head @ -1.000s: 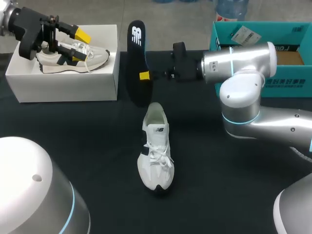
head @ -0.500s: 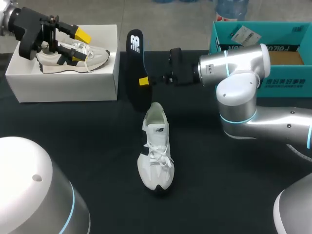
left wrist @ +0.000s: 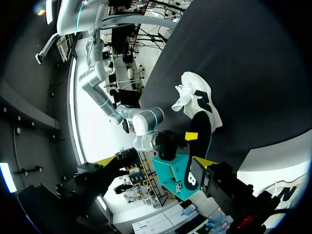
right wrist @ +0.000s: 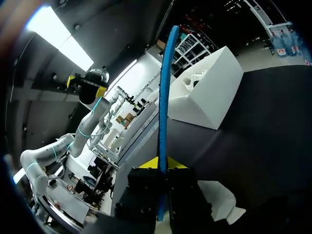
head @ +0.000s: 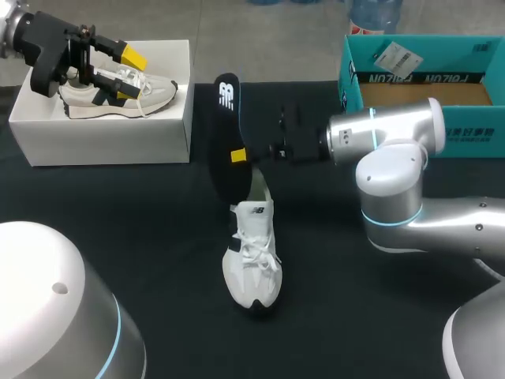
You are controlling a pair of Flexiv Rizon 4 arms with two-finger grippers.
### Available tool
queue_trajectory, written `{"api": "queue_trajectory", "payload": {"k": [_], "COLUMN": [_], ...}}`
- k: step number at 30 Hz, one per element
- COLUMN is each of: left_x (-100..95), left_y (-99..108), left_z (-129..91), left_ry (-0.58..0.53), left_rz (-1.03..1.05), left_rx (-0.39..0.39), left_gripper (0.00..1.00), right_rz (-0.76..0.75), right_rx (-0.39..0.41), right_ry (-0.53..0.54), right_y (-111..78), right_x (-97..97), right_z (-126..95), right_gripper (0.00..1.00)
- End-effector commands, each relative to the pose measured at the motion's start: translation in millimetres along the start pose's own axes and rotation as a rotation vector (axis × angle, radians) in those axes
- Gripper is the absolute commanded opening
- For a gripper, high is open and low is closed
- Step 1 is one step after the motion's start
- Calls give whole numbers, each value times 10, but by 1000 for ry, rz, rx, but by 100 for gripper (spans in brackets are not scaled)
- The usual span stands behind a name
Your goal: Take the shoe out of the shoebox, open the shoe tongue, remove and reinsert the insole, then place the shoe into the shoebox
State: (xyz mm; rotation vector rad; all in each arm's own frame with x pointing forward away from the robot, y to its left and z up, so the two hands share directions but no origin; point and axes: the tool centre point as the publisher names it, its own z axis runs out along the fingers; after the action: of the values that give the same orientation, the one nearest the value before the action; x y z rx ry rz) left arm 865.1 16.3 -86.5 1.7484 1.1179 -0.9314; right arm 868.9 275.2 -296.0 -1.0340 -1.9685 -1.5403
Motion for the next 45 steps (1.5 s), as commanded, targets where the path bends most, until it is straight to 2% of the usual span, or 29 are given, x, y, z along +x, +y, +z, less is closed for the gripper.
{"api": "queue_trajectory", "payload": {"k": [1,11,17,23,30,38,45], "left_x": [-6,-6,-6,-6,-6,-6,-6], "left_y": [2,2,2,2,2,2,2], "left_z": [-2,-2,-2,-2,-2,-2,-2], "left_ry": [4,4,4,4,4,4,4], "left_rz": [0,0,0,0,0,0,0], "left_rx": [2,2,2,2,2,2,2], "left_gripper": [100,100,100,100,100,100,100], "right_rz": [10,30,-9,-39,-79,-90,-126], "right_rx": [-14,4,-30,-66,-117,-110,-110], "right_ry": [-6,-28,-49,-56,-4,25,22], "right_y": [-99,-144,-52,-7,51,-96,-187], "right_x": [7,11,59,6,-64,-154,-157], "right_z": [11,-8,-133,-295,-327,-241,-283], "right_gripper": [0,0,0,0,0,0,0]}}
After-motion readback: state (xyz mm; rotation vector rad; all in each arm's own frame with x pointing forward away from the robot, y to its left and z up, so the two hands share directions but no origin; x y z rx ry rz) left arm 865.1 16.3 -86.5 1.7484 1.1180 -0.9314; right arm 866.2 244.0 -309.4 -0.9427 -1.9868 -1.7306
